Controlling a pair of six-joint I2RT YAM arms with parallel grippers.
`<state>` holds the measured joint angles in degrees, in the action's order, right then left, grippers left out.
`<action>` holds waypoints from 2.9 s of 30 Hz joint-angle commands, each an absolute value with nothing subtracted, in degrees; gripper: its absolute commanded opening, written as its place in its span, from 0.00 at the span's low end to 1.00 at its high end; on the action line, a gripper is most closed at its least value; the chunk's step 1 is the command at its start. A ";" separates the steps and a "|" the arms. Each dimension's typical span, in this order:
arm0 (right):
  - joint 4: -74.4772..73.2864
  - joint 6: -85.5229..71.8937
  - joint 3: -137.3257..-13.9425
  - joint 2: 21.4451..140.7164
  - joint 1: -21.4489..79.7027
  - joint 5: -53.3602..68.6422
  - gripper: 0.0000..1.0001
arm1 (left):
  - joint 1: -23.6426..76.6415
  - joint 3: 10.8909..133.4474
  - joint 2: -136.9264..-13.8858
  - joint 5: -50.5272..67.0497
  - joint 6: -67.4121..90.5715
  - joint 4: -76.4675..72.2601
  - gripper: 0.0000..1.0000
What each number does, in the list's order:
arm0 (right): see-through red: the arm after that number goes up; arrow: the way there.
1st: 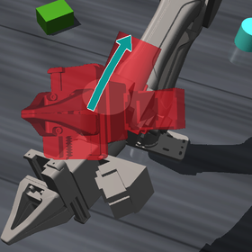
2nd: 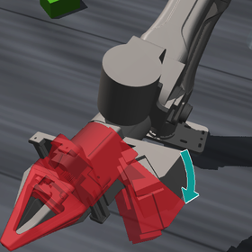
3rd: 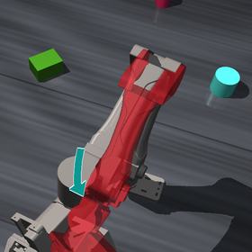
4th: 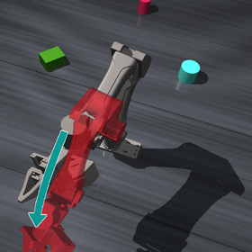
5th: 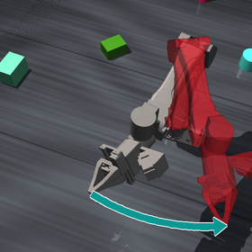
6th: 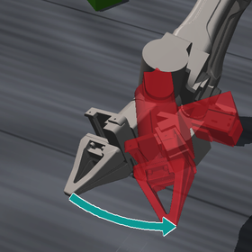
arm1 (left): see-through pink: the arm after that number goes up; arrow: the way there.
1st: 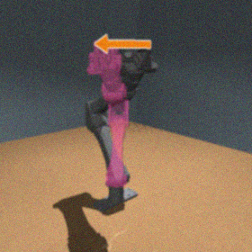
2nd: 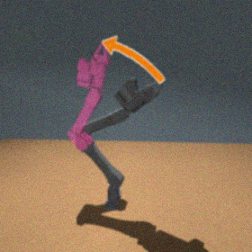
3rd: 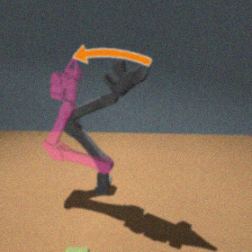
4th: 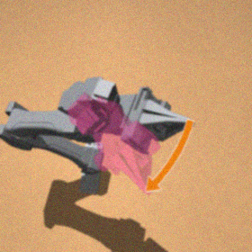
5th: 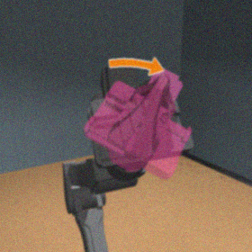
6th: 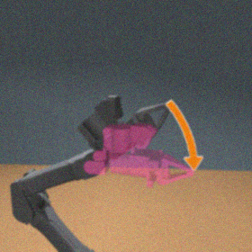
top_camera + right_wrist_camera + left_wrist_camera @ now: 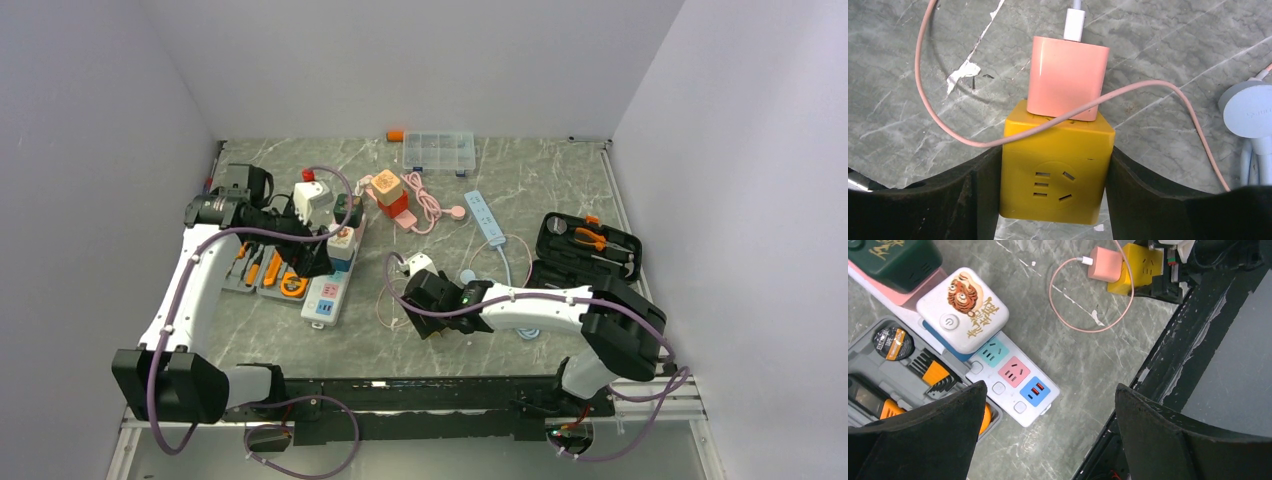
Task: Pull the plug off the socket
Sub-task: Remove the plug from the socket.
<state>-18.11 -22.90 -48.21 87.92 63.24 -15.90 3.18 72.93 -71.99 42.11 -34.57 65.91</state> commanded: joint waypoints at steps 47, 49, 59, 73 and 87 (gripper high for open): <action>-7.43 -8.60 -44.09 61.49 48.46 24.17 0.00 | 50.77 42.25 -53.67 23.20 -75.03 19.04 1.00; -8.59 -8.14 -44.46 62.02 48.35 26.98 0.00 | 50.87 41.33 -54.51 20.34 -74.26 13.30 0.99; -11.02 -6.47 -46.82 64.72 46.62 34.79 0.00 | 50.80 38.76 -54.20 17.39 -78.58 7.64 0.99; -7.55 -9.22 -51.86 72.76 43.07 46.45 0.00 | 51.72 41.65 -53.25 23.53 -83.19 18.44 0.53; -4.77 -11.54 -52.21 73.40 41.28 50.00 0.00 | 52.23 43.99 -56.83 19.24 -85.51 19.98 0.06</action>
<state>-11.73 -10.72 -49.74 74.04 41.39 46.09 51.70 41.41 -55.92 20.03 -84.36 20.21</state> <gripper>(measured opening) 0.636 0.321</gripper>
